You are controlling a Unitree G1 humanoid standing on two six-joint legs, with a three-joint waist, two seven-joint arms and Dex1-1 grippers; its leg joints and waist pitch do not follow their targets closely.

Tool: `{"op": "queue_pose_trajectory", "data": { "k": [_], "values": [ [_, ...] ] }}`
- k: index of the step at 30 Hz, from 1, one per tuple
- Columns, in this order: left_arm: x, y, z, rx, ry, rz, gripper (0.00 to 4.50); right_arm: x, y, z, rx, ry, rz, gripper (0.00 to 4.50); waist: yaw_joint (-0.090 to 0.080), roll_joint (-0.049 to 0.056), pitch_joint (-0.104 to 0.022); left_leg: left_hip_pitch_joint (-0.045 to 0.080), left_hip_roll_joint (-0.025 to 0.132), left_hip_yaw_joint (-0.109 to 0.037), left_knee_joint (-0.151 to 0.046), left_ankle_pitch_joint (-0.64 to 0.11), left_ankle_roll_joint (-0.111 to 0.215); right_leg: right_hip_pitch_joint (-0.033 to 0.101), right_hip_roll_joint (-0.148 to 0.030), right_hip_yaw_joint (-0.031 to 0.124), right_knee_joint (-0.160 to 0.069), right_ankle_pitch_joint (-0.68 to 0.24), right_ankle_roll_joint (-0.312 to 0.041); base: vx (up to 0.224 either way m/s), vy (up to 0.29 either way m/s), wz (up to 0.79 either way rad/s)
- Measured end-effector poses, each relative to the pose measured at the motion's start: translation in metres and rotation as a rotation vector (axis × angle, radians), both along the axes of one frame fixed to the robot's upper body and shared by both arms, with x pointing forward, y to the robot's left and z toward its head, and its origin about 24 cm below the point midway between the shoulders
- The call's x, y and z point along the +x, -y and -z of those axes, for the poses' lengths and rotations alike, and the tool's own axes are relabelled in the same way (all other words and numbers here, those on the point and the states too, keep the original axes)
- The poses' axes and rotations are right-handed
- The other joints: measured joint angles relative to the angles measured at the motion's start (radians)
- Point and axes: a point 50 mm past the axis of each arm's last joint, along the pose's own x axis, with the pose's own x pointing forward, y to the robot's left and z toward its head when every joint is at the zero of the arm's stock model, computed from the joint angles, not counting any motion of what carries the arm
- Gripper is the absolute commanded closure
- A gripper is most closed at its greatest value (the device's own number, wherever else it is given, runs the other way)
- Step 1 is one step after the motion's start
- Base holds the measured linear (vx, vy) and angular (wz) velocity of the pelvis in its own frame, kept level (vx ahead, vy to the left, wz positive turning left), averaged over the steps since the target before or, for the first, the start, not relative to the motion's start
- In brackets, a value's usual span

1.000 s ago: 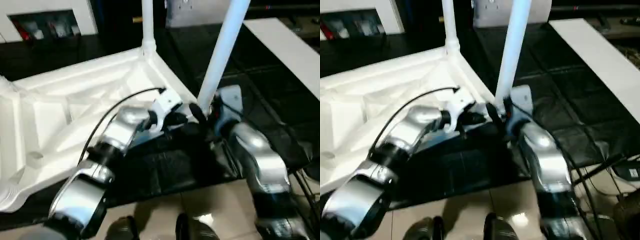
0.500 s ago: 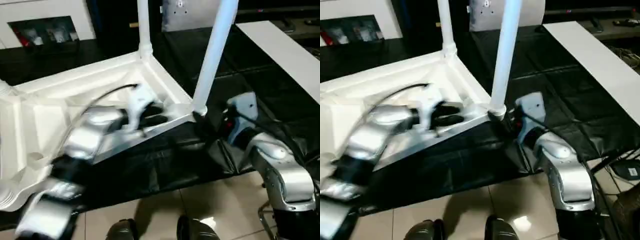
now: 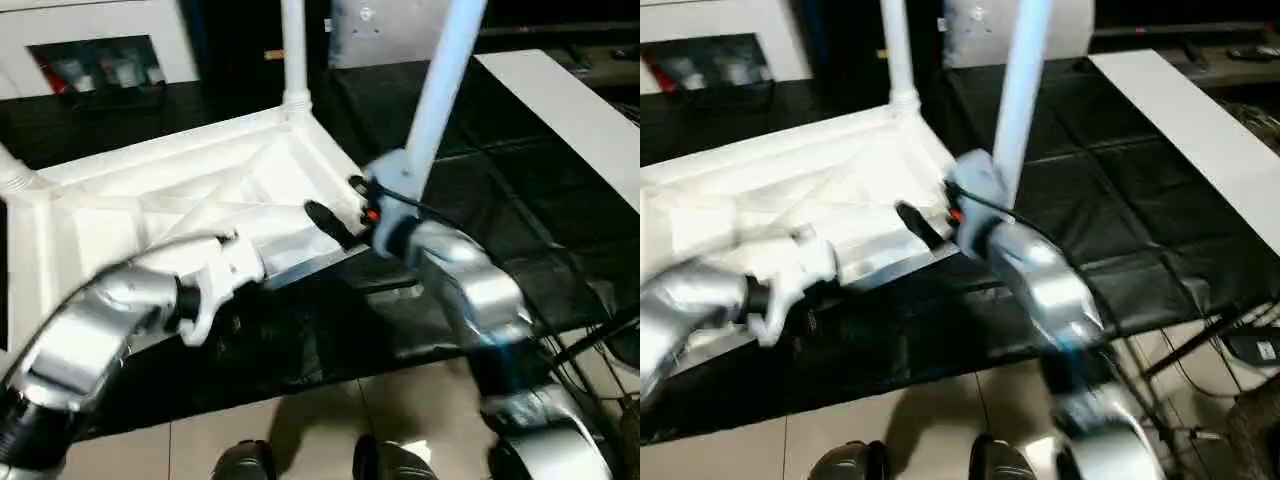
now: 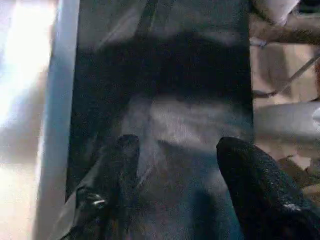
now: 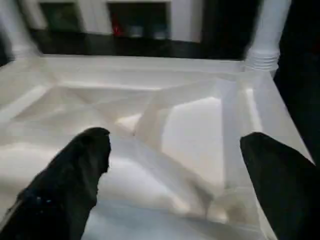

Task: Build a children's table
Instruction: Rotate table base

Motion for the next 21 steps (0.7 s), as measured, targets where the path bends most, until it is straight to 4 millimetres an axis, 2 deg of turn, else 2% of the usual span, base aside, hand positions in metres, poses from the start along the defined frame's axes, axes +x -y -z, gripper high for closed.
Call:
{"op": "queue_pose_trajectory", "data": {
  "k": [3, 7, 11, 16, 21],
  "values": [
    [-0.002, -0.004, 0.006, 0.046, -0.001, -0.036, 1.75, 0.011, 0.005, 0.003, 0.025, -0.013, 0.124, 0.0, 0.002, -0.003, -0.002, 0.0, 0.0, 0.0, 0.0, 0.0, 0.0, 0.0, 0.0, 0.0, 0.0, 0.0, 0.0, 0.0, 0.0, 0.0],
    [-0.003, -0.011, 0.013, 0.116, 0.016, -0.087, 1.75, 0.023, 0.021, 0.008, 0.037, -0.021, 0.293, 0.0, 0.008, -0.005, -0.003, -0.001, 0.0, 0.0, 0.0, 0.0, 0.0, 0.0, 0.0, 0.0, 0.0, 0.0, 0.0, 0.0, 0.0, 0.0],
    [0.002, -0.009, 0.014, 0.117, 0.055, -0.118, 1.75, 0.034, 0.041, 0.009, 0.035, -0.004, 0.401, 0.0, 0.017, -0.005, -0.003, -0.002, -0.001, 0.0, 0.001, 0.0, 0.0, 0.001, 0.0, 0.0, 0.001, 0.0, 0.0, 0.0, 0.0, 0.0],
    [0.013, -0.014, 0.011, 0.113, 0.114, -0.191, 1.75, 0.043, 0.086, 0.007, 0.015, 0.018, 0.558, 0.0, 0.036, -0.005, -0.003, -0.003, -0.001, 0.0, 0.005, 0.0, 0.001, 0.002, -0.001, 0.001, 0.004, 0.0, 0.0, 0.0, 0.0, 0.0],
    [0.027, -0.008, 0.01, 0.061, 0.191, -0.283, 1.75, 0.043, 0.132, 0.007, -0.025, 0.036, 0.673, 0.0, 0.035, -0.005, -0.003, -0.004, -0.001, 0.0, 0.008, 0.001, 0.002, 0.005, -0.001, 0.002, 0.004, 0.0, 0.001, 0.0, 0.0, 0.0]
  ]
}}
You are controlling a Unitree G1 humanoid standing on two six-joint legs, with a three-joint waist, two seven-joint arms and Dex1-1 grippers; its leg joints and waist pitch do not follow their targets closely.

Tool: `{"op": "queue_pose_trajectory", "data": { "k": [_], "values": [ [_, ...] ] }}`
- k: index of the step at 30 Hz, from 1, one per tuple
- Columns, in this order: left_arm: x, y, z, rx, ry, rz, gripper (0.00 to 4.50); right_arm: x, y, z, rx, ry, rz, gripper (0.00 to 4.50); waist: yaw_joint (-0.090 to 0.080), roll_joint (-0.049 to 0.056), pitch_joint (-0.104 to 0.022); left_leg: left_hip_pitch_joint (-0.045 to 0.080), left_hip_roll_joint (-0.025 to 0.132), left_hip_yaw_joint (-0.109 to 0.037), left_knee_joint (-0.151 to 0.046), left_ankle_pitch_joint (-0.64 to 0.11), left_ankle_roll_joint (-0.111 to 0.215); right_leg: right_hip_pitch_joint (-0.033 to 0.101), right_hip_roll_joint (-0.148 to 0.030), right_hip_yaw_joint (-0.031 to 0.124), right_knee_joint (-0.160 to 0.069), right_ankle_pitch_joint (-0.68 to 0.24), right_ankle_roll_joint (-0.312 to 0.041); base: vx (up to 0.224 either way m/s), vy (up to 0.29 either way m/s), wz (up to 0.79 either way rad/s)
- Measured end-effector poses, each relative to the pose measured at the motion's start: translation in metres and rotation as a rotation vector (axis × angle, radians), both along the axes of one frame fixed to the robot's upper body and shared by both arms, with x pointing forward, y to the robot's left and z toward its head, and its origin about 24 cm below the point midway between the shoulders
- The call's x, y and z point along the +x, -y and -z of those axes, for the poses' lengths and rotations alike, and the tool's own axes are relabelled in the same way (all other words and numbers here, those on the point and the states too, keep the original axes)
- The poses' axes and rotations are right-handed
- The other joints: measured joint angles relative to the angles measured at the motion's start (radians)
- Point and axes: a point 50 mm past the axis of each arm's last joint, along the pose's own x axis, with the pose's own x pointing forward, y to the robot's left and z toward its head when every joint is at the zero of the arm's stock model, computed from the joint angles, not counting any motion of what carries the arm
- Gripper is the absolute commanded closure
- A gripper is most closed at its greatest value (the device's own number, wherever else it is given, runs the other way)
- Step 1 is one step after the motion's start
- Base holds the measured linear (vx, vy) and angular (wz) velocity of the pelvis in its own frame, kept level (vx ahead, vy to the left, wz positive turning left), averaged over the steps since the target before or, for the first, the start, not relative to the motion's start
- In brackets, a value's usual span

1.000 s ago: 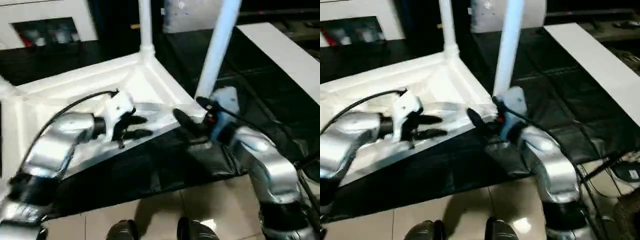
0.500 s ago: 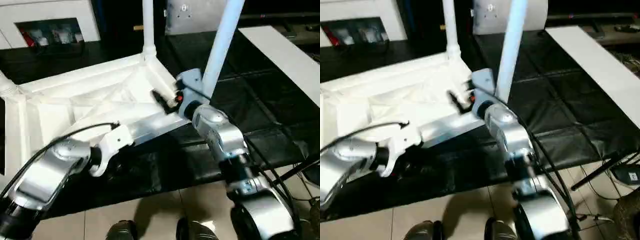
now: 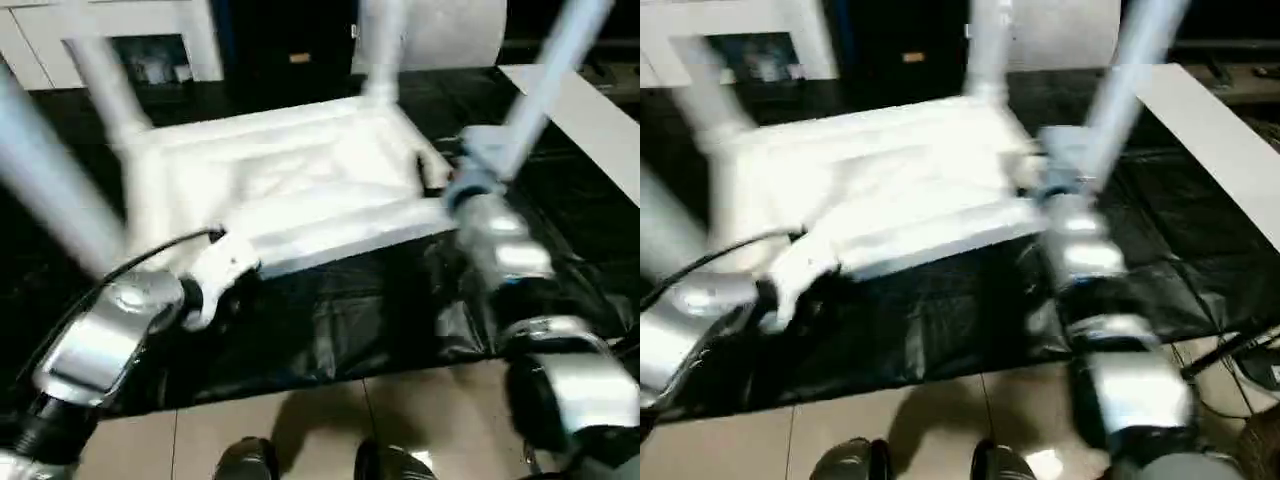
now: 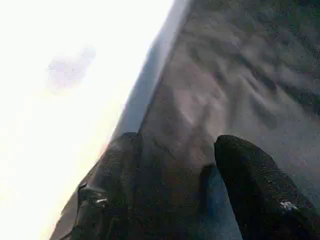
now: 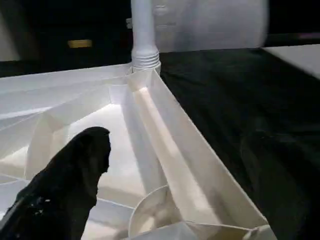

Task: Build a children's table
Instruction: Rotate table base

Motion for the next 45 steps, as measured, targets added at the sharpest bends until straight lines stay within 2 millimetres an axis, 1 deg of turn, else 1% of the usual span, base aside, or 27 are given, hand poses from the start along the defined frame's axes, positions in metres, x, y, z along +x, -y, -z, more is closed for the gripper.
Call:
{"op": "queue_pose_trajectory", "data": {
  "k": [4, 6, 7, 8, 11, 12, 15, 16, 17, 19, 20, 24, 28, 30, 31, 33, 34, 36, 37, 38, 39, 40, 41, 42, 43, 44, 45],
  "values": [
    [0.009, 0.006, 0.003, -0.076, 0.062, -0.107, 1.75, -0.002, 0.028, -0.006, -0.018, 0.039, 0.063, 0.0, -0.013, 0.0, 0.0, 0.0, 0.001, 0.0, 0.001, 0.0, 0.0, -0.001, 0.001, -0.001, 0.0, 0.0, 0.0, 0.0, 0.0, 0.0],
    [0.012, 0.005, 0.002, -0.117, 0.093, -0.144, 1.75, -0.002, 0.03, -0.009, -0.023, 0.059, 0.047, 0.0, -0.023, 0.0, 0.0, 0.0, 0.001, -0.001, 0.0, 0.0, 0.0, -0.002, 0.001, -0.002, 0.0, 0.001, 0.001, 0.0, 0.0, 0.0],
    [0.012, 0.005, 0.003, -0.16, 0.123, -0.165, 1.58, -0.003, 0.03, -0.011, -0.027, 0.076, 0.017, 0.0, -0.032, 0.001, 0.0, 0.0, 0.001, 0.0, 0.0, 0.0, 0.0, -0.003, 0.001, -0.002, 0.0, 0.001, 0.001, 0.0, 0.0, 0.0],
    [0.011, 0.007, 0.004, -0.203, 0.144, -0.173, 1.58, -0.004, 0.029, -0.012, -0.034, 0.093, -0.022, 0.0, -0.038, 0.001, 0.0, -0.001, 0.002, -0.001, -0.001, 0.0, 0.001, -0.004, 0.001, -0.003, 0.0, 0.001, 0.001, 0.0, 0.0, 0.0],
    [0.001, 0.009, 0.012, -0.352, 0.192, -0.216, 1.48, -0.016, 0.017, -0.011, -0.037, 0.151, -0.201, 0.0, -0.052, 0.001, -0.001, -0.003, 0.003, -0.001, -0.003, -0.001, 0.002, -0.006, 0.002, -0.004, -0.001, 0.0, 0.002, 0.0, 0.0, 0.0],
    [-0.002, 0.008, 0.015, -0.386, 0.214, -0.244, 1.31, -0.021, 0.012, -0.006, -0.033, 0.157, -0.244, 0.0, -0.055, 0.001, -0.001, -0.003, 0.004, -0.001, -0.003, -0.001, 0.002, -0.006, 0.003, -0.004, -0.001, 0.0, 0.002, 0.0, 0.0, 0.0],
    [-0.01, 0.0, 0.022, -0.422, 0.275, -0.309, 1.13, -0.035, -0.003, 0.011, -0.028, 0.126, -0.33, 0.0, -0.053, 0.002, 0.0, -0.005, 0.005, -0.001, -0.004, -0.001, 0.002, -0.008, 0.003, -0.007, -0.003, -0.001, 0.004, 0.0, 0.0, 0.0],
    [-0.014, -0.006, 0.023, -0.45, 0.346, -0.354, 1.02, -0.046, -0.01, 0.015, -0.032, 0.128, -0.373, 0.0, -0.051, 0.003, -0.001, -0.004, 0.006, -0.002, -0.006, -0.001, 0.002, -0.005, 0.004, -0.008, -0.006, -0.001, 0.004, 0.0, 0.0, 0.0],
    [-0.017, -0.01, 0.024, -0.455, 0.368, -0.374, 1.02, -0.05, -0.014, 0.017, -0.03, 0.127, -0.393, 0.0, -0.051, 0.003, -0.001, -0.002, 0.006, -0.002, -0.006, -0.001, 0.002, -0.004, 0.004, -0.008, -0.007, -0.001, 0.004, 0.0, 0.0, 0.0],
    [-0.023, -0.021, 0.029, -0.478, 0.435, -0.442, 0.81, -0.061, -0.026, 0.028, -0.039, 0.078, -0.446, 0.0, -0.052, 0.003, -0.001, -0.003, 0.005, -0.002, -0.006, -0.001, 0.002, -0.004, 0.003, -0.007, -0.008, -0.001, 0.004, 0.0, 0.0, 0.0],
    [-0.025, -0.024, 0.03, -0.485, 0.461, -0.461, 0.7, -0.066, -0.028, 0.031, -0.032, 0.05, -0.46, 0.0, -0.052, 0.003, -0.001, -0.003, 0.005, -0.002, -0.005, -0.001, 0.001, -0.004, 0.003, -0.007, -0.009, -0.001, 0.004, 0.0, 0.0, 0.0],
    [-0.038, -0.036, 0.036, -0.496, 0.548, -0.51, 0.58, -0.083, -0.038, 0.035, -0.004, 0.014, -0.529, 0.0, -0.053, 0.003, -0.001, -0.002, 0.004, -0.002, -0.005, -0.001, 0.002, -0.002, 0.002, -0.007, -0.012, -0.001, 0.005, 0.0, 0.0, 0.0],
    [-0.05, -0.052, 0.043, -0.484, 0.597, -0.577, 0.3, -0.097, -0.04, 0.044, 0.003, -0.019, -0.555, 0.0, -0.058, 0.003, 0.0, 0.002, 0.004, -0.004, -0.006, -0.001, 0.001, 0.005, 0.002, -0.011, -0.019, -0.002, 0.005, 0.0, 0.0, 0.0],
    [-0.051, -0.058, 0.044, -0.48, 0.622, -0.602, 0.2, -0.1, -0.04, 0.047, 0.004, -0.04, -0.549, 0.0, -0.059, 0.005, 0.001, 0.003, 0.006, -0.009, -0.007, -0.001, 0.001, 0.013, 0.002, -0.022, -0.03, -0.002, 0.006, 0.0, 0.0, 0.0],
    [-0.05, -0.059, 0.043, -0.483, 0.637, -0.606, 0.04, -0.1, -0.04, 0.046, 0.0, -0.054, -0.548, 0.0, -0.059, 0.006, 0.001, 0.003, 0.007, -0.014, -0.007, -0.001, 0.001, 0.017, 0.001, -0.029, -0.037, -0.002, 0.005, 0.0, 0.0, 0.0],
    [-0.044, -0.06, 0.037, -0.505, 0.665, -0.604, 0.04, -0.102, -0.041, 0.045, -0.008, -0.082, -0.551, 0.0, -0.057, 0.006, 0.001, 0.004, 0.007, -0.021, -0.008, -0.001, 0.001, 0.024, 0.001, -0.037, -0.046, -0.002, 0.006, 0.0, 0.0, 0.0],
    [-0.037, -0.06, 0.031, -0.52, 0.681, -0.586, 0.04, -0.104, -0.043, 0.045, -0.015, -0.11, -0.554, 0.0, -0.055, 0.006, 0.001, 0.005, 0.007, -0.023, -0.008, -0.001, 0.001, 0.029, 0.001, -0.04, -0.049, -0.002, 0.006, 0.0, 0.0, 0.0],
    [-0.026, -0.06, 0.019, -0.554, 0.709, -0.54, 0.04, -0.105, -0.044, 0.05, -0.013, -0.159, -0.543, 0.0, -0.054, 0.007, 0.002, 0.014, 0.007, -0.025, -0.008, -0.001, 0.001, 0.034, 0.0, -0.043, -0.055, -0.002, 0.006, 0.0, 0.0, 0.0],
    [-0.018, -0.061, 0.014, -0.569, 0.712, -0.518, 0.04, -0.105, -0.045, 0.054, -0.012, -0.186, -0.527, 0.0, -0.056, 0.011, 0.004, 0.021, 0.008, -0.028, -0.008, -0.001, 0.001, 0.045, -0.002, -0.053, -0.061, -0.002, 0.006, 0.0, 0.0, 0.0],
    [-0.014, -0.061, 0.01, -0.578, 0.718, -0.507, 0.04, -0.105, -0.045, 0.055, -0.013, -0.196, -0.52, 0.0, -0.057, 0.013, 0.005, 0.024, 0.01, -0.029, -0.009, -0.001, 0.001, 0.051, -0.002, -0.056, -0.063, -0.003, 0.008, 0.0, 0.0, 0.0],
    [-0.009, -0.061, 0.007, -0.588, 0.714, -0.493, 0.04, -0.105, -0.043, 0.057, -0.016, -0.206, -0.507, 0.0, -0.057, 0.014, 0.006, 0.025, 0.012, -0.029, -0.01, -0.001, 0.001, 0.059, -0.002, -0.056, -0.049, -0.015, 0.013, 0.0, 0.0, 0.0],
    [0.002, -0.062, 0.004, -0.592, 0.688, -0.479, 0.04, -0.102, -0.04, 0.063, -0.018, -0.242, -0.477, 0.0, -0.043, 0.014, 0.008, 0.022, 0.011, -0.02, -0.011, -0.001, 0.001, 0.046, -0.005, -0.046, 0.016, -0.067, 0.003, -0.057, -0.026, 0.07],
    [0.01, -0.06, 0.001, -0.612, 0.667, -0.459, 0.04, -0.101, -0.036, 0.068, -0.026, -0.268, -0.449, 0.0, -0.033, -0.004, 0.004, 0.027, 0.006, 0.0, -0.01, -0.001, 0.001, 0.043, -0.014, -0.017, 0.08, -0.104, -0.008, -0.057, -0.026, 0.07],
    [0.017, -0.059, -0.002, -0.644, 0.639, -0.442, 0.04, -0.098, -0.032, 0.07, -0.036, -0.29, -0.427, 0.0, -0.024, -0.035, -0.004, 0.038, -0.002, 0.013, -0.005, -0.004, -0.003, 0.028, -0.018, 0.009, 0.088, -0.105, 0.024, 0.011, -0.092, 0.14],
    [0.023, -0.058, -0.001, -0.665, 0.6, -0.432, 0.04, -0.092, -0.029, 0.069, -0.047, -0.301, -0.403, 0.0, -0.009, -0.026, -0.003, 0.032, -0.013, -0.006, 0.026, -0.024, -0.01, 0.021, -0.018, 0.011, 0.089, -0.102, 0.026, 0.049, -0.071, -0.15],
    [0.024, -0.06, 0.001, -0.656, 0.576, -0.429, 0.04, -0.089, -0.029, 0.068, -0.049, -0.298, -0.399, 0.0, 0.002, -0.017, -0.008, 0.032, -0.021, -0.041, 0.041, -0.043, -0.009, 0.026, -0.017, 0.008, 0.089, -0.102, 0.026, 0.049, -0.071, -0.15],
    [0.028, -0.06, 0.001, -0.661, 0.553, -0.415, 0.04, -0.087, -0.027, 0.067, -0.048, -0.297, -0.39, 0.0, 0.003, -0.003, -0.012, 0.034, -0.027, -0.066, 0.036, -0.036, -0.021, 0.027, -0.018, -0.004, 0.085, -0.102, 0.026, 0.065, 0.013, -0.22]
  ]
}}
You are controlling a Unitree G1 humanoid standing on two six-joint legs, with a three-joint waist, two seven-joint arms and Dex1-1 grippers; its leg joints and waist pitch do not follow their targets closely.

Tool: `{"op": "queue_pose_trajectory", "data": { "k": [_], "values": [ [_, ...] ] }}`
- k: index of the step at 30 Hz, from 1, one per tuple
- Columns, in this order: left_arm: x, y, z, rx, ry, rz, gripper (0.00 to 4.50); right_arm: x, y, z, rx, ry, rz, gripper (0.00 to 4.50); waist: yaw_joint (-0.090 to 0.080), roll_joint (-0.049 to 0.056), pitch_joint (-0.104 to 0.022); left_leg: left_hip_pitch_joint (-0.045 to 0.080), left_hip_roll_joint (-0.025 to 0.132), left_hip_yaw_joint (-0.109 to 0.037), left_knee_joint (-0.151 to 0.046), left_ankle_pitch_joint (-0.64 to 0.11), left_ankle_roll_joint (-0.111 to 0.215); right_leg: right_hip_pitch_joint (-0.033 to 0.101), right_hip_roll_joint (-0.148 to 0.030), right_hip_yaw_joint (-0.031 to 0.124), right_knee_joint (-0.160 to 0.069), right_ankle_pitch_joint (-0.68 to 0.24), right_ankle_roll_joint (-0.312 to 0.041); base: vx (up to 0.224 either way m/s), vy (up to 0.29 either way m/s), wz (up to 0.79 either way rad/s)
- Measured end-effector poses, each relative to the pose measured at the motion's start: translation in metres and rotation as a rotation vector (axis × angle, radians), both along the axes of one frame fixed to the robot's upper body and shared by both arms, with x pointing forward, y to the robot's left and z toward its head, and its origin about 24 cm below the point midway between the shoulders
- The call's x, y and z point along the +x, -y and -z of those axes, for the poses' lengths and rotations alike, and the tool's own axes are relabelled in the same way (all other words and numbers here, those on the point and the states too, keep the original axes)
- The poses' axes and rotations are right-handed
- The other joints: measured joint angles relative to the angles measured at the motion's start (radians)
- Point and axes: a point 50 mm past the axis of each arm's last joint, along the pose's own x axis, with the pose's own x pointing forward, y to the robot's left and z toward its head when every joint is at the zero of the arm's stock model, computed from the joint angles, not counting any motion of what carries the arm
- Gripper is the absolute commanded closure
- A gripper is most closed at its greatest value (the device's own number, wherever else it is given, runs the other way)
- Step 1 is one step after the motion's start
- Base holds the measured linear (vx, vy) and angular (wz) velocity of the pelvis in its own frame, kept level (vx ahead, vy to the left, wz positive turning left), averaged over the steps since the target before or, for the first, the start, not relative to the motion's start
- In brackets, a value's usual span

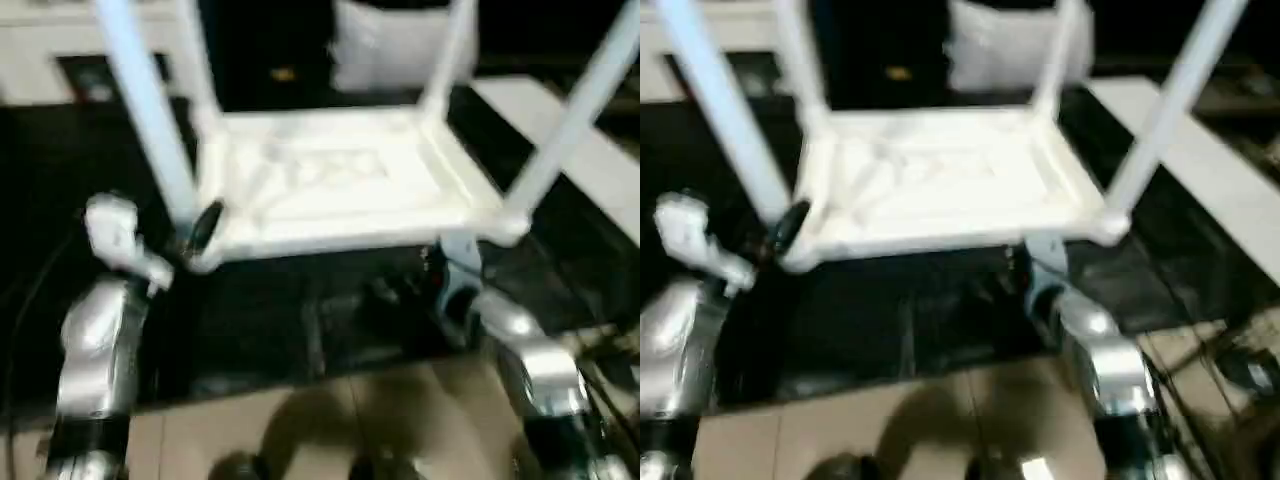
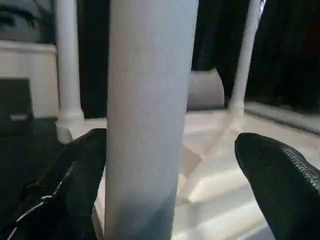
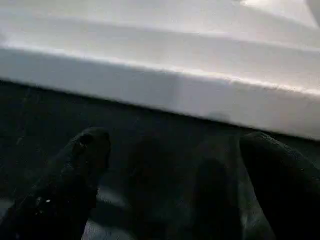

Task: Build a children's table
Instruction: Rotate table base

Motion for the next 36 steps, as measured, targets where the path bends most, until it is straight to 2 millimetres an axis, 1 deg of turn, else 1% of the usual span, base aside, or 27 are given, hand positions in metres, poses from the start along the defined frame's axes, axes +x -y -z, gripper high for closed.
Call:
{"op": "queue_pose_trajectory", "data": {
  "k": [1, 2, 3, 4, 5, 7, 11, 13, 15, 17, 19, 21, 22, 23, 25, 28, 33, 36],
  "values": [
    [0.005, 0.002, -0.004, -0.005, 0.001, 0.025, 0.04, 0.001, 0.003, 0.002, -0.001, -0.01, 0.012, 0.0, -0.002, 0.0, -0.002, -0.001, 0.001, -0.001, -0.011, 0.002, -0.001, 0.0, 0.004, -0.003, -0.013, 0.001, -0.001, 0.061, 0.008, 0.05],
    [0.008, 0.004, -0.004, -0.014, -0.011, 0.052, 0.04, 0.002, 0.004, 0.005, 0.003, -0.017, 0.023, 0.0, -0.006, -0.002, -0.003, 0.0, 0.003, 0.001, -0.019, 0.004, -0.004, 0.002, 0.008, -0.002, -0.024, 0.004, -0.005, 0.061, 0.008, 0.05],
    [0.013, 0.006, -0.007, -0.012, -0.029, 0.099, 0.04, 0.008, 0.005, 0.006, 0.013, -0.023, 0.04, 0.0, -0.006, -0.001, -0.004, -0.006, 0.008, 0.004, -0.023, 0.01, -0.002, 0.001, 0.015, 0.001, -0.035, 0.018, -0.022, 0.0, 0.0, 0.0],
    [0.016, 0.01, -0.009, -0.008, -0.035, 0.134, 0.04, 0.012, 0.003, 0.002, 0.022, -0.004, 0.042, 0.0, -0.007, -0.003, -0.004, -0.011, 0.008, 0.01, -0.022, 0.015, 0.004, 0.001, 0.016, 0.006, -0.045, 0.049, -0.028, 0.0, 0.0, 0.0],
    [0.019, 0.014, -0.009, -0.009, -0.052, 0.157, 0.04, 0.015, 0.002, 0.0, 0.031, 0.011, 0.047, 0.0, -0.008, -0.003, -0.005, -0.012, 0.008, 0.014, -0.021, 0.014, 0.004, 0.001, 0.016, 0.009, -0.048, 0.062, -0.032, 0.0, 0.0, 0.0],
    [0.025, 0.027, -0.01, -0.014, -0.087, 0.239, 0.04, 0.024, 0.003, -0.003, 0.036, 0.031, 0.072, 0.0, -0.005, -0.003, -0.005, -0.013, 0.009, 0.02, -0.022, 0.014, 0.005, 0.001, 0.013, 0.01, -0.052, 0.066, -0.032, 0.0, 0.0, 0.0],
    [0.031, 0.044, -0.01, -0.063, -0.134, 0.383, 0.04, 0.035, 0.012, -0.003, 0.046, 0.046, 0.128, 0.0, -0.003, -0.004, -0.006, -0.016, 0.013, 0.025, -0.024, 0.016, 0.008, 0.0, 0.013, 0.008, -0.054, 0.066, -0.029, 0.0, 0.0, 0.0],
    [0.032, 0.051, -0.012, -0.081, -0.142, 0.439, 0.04, 0.038, 0.012, -0.003, 0.043, 0.05, 0.129, 0.0, -0.004, -0.004, -0.006, -0.018, 0.014, 0.027, -0.024, 0.016, 0.009, -0.001, 0.013, 0.008, -0.055, 0.066, -0.029, 0.0, 0.0, 0.0],
    [0.028, 0.056, -0.013, -0.092, -0.177, 0.575, 0.04, 0.041, 0.01, -0.001, 0.042, 0.044, 0.126, 0.0, -0.008, -0.004, -0.006, -0.018, 0.016, 0.03, -0.025, 0.016, 0.009, -0.003, 0.014, 0.008, -0.055, 0.066, -0.029, 0.0, 0.0, 0.0],
    [0.014, 0.055, -0.016, -0.068, -0.231, 0.742, 0.04, 0.045, 0.01, 0.0, 0.036, 0.046, 0.113, 0.0, -0.022, -0.006, -0.007, -0.017, 0.019, 0.035, -0.027, 0.015, 0.01, -0.005, 0.014, 0.009, -0.055, 0.067, -0.029, 0.0, 0.0, 0.0],
    [-0.002, 0.064, -0.02, -0.056, -0.268, 0.905, 0.04, 0.045, 0.01, 0.002, 0.035, 0.044, 0.107, 0.0, -0.038, -0.007, -0.008, -0.017, 0.021, 0.038, -0.03, 0.015, 0.01, -0.006, 0.015, 0.009, -0.056, 0.067, -0.029, 0.0, 0.0, 0.0],
    [-0.013, 0.073, -0.019, -0.063, -0.292, 0.994, 0.04, 0.046, 0.01, 0.003, 0.037, 0.043, 0.104, 0.0, -0.049, -0.007, -0.008, -0.017, 0.022, 0.039, -0.031, 0.015, 0.01, -0.008, 0.017, 0.01, -0.056, 0.067, -0.029, 0.0, 0.0, 0.0],
    [-0.019, 0.08, -0.019, -0.065, -0.298, 1.033, 0.04, 0.047, 0.008, 0.002, 0.038, 0.045, 0.099, 0.0, -0.057, -0.007, -0.008, -0.017, 0.024, 0.039, -0.031, 0.015, 0.009, -0.009, 0.019, 0.01, -0.056, 0.067, -0.029, 0.0, 0.0, 0.0],
    [-0.023, 0.086, -0.02, -0.062, -0.298, 1.061, 0.04, 0.047, 0.007, 0.002, 0.041, 0.046, 0.097, 0.0, -0.061, -0.007, -0.008, -0.017, 0.025, 0.039, -0.031, 0.016, 0.008, -0.009, 0.019, 0.009, -0.056, 0.067, -0.029, 0.0, 0.0, 0.0],
    [-0.031, 0.103, -0.021, -0.068, -0.274, 1.112, 0.04, 0.048, 0.004, 0.003, 0.046, 0.054, 0.084, 0.0, -0.065, -0.007, -0.008, -0.016, 0.027, 0.04, -0.034, 0.018, 0.006, -0.01, 0.021, 0.009, -0.055, 0.067, -0.029, 0.0, 0.0, 0.0],
    [-0.035, 0.122, -0.025, -0.082, -0.233, 1.141, 0.04, 0.05, -0.005, 0.002, 0.052, 0.062, 0.06, 0.0, -0.065, -0.008, -0.007, -0.016, 0.029, 0.04, -0.036, 0.02, 0.002, -0.012, 0.022, 0.006, -0.054, 0.066, -0.027, 0.0, 0.0, 0.0],
    [-0.042, 0.144, -0.034, -0.099, -0.196, 1.178, 0.04, 0.052, -0.011, 0.001, 0.059, 0.08, 0.026, 0.0, -0.064, -0.008, -0.007, -0.016, 0.03, 0.041, -0.037, 0.021, 0.002, -0.013, 0.022, 0.006, -0.054, 0.064, -0.023, 0.0, 0.0, 0.0],
    [-0.045, 0.159, -0.036, -0.132, -0.183, 1.202, 0.04, 0.052, -0.013, 0.0, 0.066, 0.088, 0.0, 0.0, -0.065, -0.008, -0.008, -0.017, 0.029, 0.041, -0.037, 0.021, 0.003, -0.013, 0.022, 0.007, -0.056, 0.067, -0.028, 0.0, 0.0, 0.0]
  ]
}}
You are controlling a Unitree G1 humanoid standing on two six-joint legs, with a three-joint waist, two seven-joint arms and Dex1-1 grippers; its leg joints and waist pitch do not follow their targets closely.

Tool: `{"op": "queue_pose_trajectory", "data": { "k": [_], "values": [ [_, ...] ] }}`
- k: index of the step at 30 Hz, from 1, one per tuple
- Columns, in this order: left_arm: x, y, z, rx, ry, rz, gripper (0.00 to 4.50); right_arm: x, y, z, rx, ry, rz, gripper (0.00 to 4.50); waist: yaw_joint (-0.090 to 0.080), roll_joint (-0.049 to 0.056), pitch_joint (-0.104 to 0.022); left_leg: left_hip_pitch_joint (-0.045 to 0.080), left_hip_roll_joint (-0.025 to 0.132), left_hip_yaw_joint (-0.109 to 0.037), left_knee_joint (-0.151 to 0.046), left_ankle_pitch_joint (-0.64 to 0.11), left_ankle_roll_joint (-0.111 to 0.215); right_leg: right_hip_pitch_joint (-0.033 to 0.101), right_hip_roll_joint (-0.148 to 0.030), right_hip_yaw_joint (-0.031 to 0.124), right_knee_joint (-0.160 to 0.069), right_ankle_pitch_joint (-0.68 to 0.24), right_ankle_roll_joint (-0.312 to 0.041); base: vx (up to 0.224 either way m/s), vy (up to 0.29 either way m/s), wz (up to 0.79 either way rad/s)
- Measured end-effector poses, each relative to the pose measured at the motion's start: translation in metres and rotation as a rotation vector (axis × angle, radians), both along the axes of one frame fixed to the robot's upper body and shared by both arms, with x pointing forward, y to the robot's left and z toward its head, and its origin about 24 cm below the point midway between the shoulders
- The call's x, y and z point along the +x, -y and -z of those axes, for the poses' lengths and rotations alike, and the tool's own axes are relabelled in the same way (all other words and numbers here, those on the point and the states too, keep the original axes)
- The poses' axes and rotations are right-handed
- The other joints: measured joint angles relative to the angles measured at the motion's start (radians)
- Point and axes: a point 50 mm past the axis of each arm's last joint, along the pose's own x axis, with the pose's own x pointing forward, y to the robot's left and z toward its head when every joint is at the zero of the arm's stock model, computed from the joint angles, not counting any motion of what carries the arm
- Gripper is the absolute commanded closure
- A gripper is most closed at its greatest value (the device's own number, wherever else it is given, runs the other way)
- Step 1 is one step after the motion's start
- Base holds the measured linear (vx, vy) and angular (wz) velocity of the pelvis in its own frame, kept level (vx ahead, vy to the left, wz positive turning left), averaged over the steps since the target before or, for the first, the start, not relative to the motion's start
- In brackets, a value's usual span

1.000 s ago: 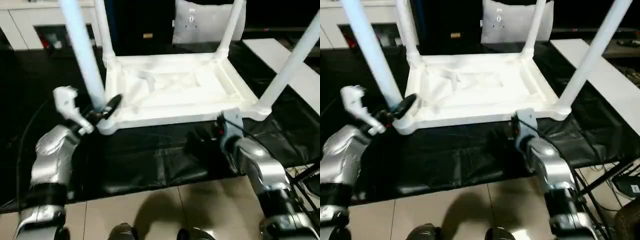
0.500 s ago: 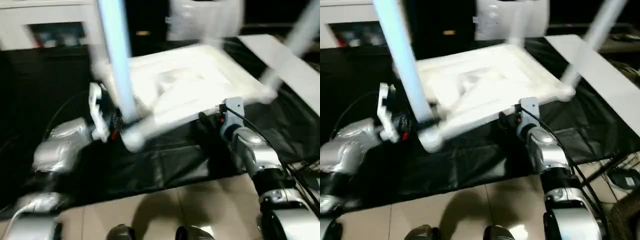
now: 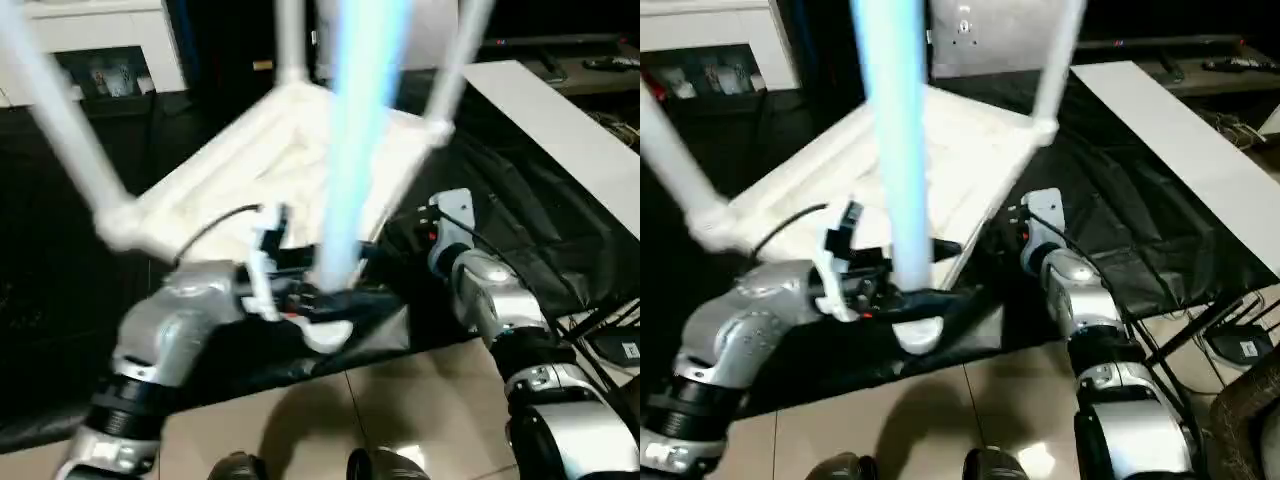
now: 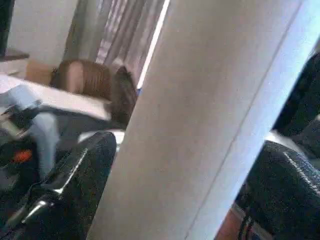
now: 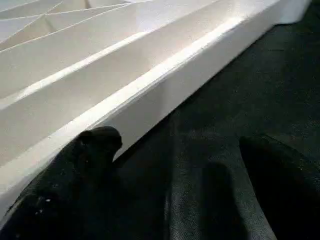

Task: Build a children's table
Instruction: Rotate table base

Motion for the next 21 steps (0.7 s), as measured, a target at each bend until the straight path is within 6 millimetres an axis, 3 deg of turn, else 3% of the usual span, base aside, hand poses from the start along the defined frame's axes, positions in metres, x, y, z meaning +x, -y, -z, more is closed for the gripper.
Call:
{"op": "queue_pose_trajectory", "data": {
  "k": [4, 11, 15, 21],
  "values": [
    [0.005, 0.026, -0.01, -0.053, 0.044, -0.039, 0.04, 0.001, -0.006, -0.001, -0.001, 0.021, -0.018, 0.0, -0.001, 0.0, 0.0, -0.002, 0.0, 0.0, 0.0, 0.0, 0.001, -0.001, 0.0, 0.0, -0.001, 0.0, 0.0, 0.0, 0.0, 0.0],
    [0.035, 0.045, -0.02, -0.007, 0.163, -0.287, 0.04, 0.001, -0.02, -0.002, 0.015, 0.047, -0.063, 0.0, -0.003, 0.001, 0.0, 0.0, 0.0, 0.0, -0.001, 0.0, 0.0, -0.001, 0.0, -0.001, -0.001, 0.0, 0.0, 0.0, 0.0, 0.0],
    [0.054, 0.034, -0.023, 0.057, 0.22, -0.451, 0.04, 0.001, -0.017, -0.002, 0.007, 0.053, -0.044, 0.0, 0.0, 0.003, 0.0, 0.0, 0.0, 0.0, -0.001, 0.0, 0.0, -0.001, 0.0, -0.001, -0.001, 0.0, 0.002, 0.0, 0.0, 0.0],
    [0.068, -0.002, -0.015, 0.133, 0.23, -0.589, 0.04, -0.006, 0.03, -0.003, -0.035, 0.077, 0.057, 0.0, 0.008, 0.003, 0.0, -0.002, 0.0, 0.0, -0.001, 0.0, 0.001, -0.001, 0.0, -0.001, -0.002, 0.001, 0.001, 0.0, 0.0, 0.0]
  ]
}}
